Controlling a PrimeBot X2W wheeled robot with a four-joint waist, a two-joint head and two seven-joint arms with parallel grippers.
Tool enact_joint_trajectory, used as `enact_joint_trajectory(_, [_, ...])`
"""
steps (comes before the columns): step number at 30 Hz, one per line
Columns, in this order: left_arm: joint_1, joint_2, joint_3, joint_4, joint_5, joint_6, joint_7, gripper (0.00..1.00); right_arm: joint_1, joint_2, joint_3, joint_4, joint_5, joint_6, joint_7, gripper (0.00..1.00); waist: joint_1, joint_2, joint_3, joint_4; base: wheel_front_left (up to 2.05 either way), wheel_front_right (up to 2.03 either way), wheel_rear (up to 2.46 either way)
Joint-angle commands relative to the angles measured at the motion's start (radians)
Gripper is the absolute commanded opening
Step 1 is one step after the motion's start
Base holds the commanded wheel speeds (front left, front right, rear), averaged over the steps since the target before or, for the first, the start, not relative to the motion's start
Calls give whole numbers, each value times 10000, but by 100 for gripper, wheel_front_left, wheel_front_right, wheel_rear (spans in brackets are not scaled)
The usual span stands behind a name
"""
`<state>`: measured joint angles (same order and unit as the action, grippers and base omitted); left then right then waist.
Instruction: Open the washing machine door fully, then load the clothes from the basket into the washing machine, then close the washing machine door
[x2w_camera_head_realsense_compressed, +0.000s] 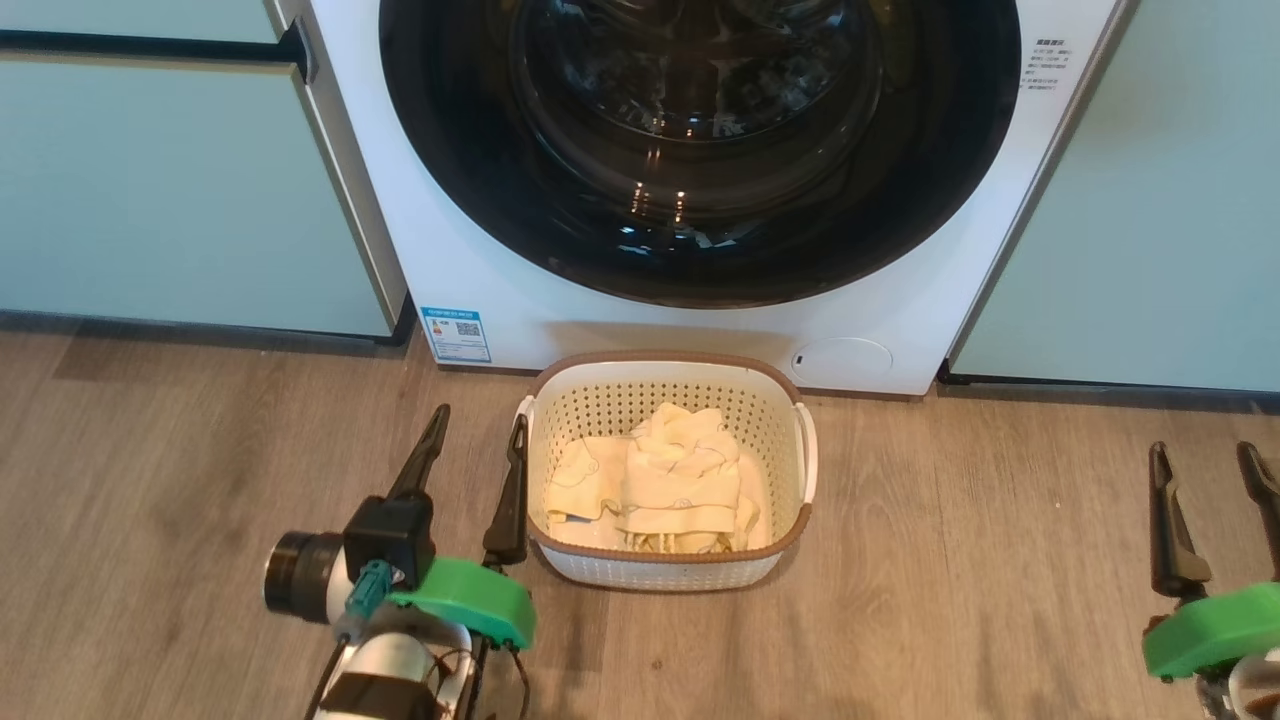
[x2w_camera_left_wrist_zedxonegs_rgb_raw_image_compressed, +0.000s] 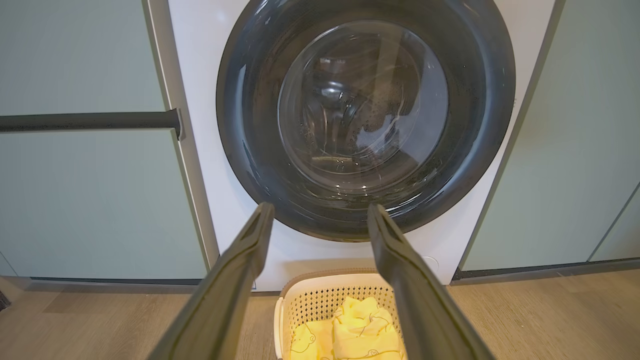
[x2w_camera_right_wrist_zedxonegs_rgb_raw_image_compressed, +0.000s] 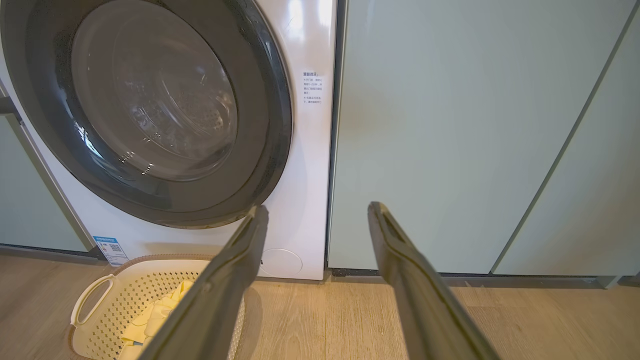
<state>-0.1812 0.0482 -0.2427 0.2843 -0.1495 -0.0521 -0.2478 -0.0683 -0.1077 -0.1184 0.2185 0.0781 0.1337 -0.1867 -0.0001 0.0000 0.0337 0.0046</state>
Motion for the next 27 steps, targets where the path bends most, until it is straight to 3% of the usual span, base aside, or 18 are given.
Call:
enact_joint_trajectory(1, [-532, 101, 320, -285, 105, 51, -139, 100, -466, -201, 165, -359, -8, -30, -113, 100, 1, 0, 0, 2, 0, 0, 0])
enact_joint_trajectory(12, [-564, 113, 321, -258, 223, 74, -139, 100, -467, -197, 137, -371, 18, -30, -124, 100, 1, 0, 10, 2, 34, 34, -68])
enact_joint_trajectory(27, [-580, 105, 334, -259, 266, 52, -139, 100, -513, -183, 99, -349, 29, -30, -175, 100, 1, 0, 86, -35, 113, 113, -227])
